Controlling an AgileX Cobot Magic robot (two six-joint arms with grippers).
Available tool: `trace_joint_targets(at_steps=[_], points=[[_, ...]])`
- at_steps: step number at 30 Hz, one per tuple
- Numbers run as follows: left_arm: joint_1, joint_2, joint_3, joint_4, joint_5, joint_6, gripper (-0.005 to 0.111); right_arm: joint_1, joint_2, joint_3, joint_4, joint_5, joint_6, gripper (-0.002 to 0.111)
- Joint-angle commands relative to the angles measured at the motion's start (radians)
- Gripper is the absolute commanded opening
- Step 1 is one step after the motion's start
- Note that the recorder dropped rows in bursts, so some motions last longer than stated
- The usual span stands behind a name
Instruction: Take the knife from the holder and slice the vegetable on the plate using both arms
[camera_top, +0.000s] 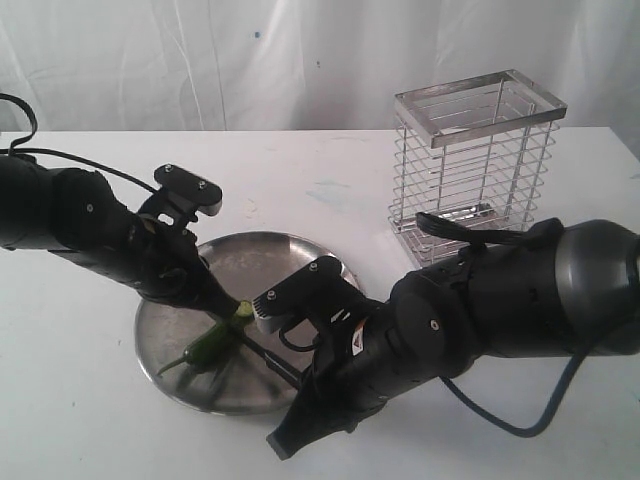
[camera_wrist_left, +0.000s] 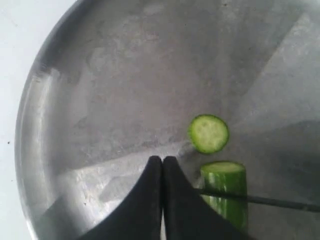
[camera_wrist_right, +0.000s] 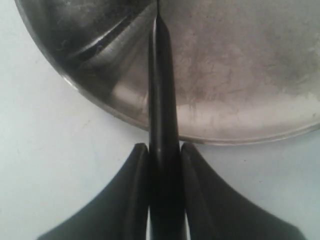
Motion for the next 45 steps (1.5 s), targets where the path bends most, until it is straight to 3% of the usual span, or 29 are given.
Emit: trace_joint_targets(at_steps=[1,12,20,31,38,45], points=[[0.002,0.002,0.007,-0.006,0.021,-0.001,0.0,-0.004,0.001,-0.001,-0.003,-0.006,0.007,0.0],[0.002,0.12,0.007,-0.006,0.03,-0.001,0.0,-0.004,0.001,-0.001,-0.003,-0.008,0.007,0.0],[0.002,-0.015,0.007,-0.006,0.01,-0.001,0.0,-0.004,0.001,-0.001,-0.003,-0.008,0.007,0.0],[-0.007,-0.087,0.01,-0.077,0.165,-0.003,0.0,-0.004,0.001,-0.001,-0.003,-0.027,0.002,0.0],[-0.058,-0.078,0.01,-0.089,0.169,0.003,0.015,-0.004,0.001,-0.003,-0.003,-0.033,-0.002,0.0],[-0.068,-0.033,0.01,-0.097,0.126,0.0,0.016,-0.004,0.001,-0.003,-0.003,-0.033,-0.002,0.0]])
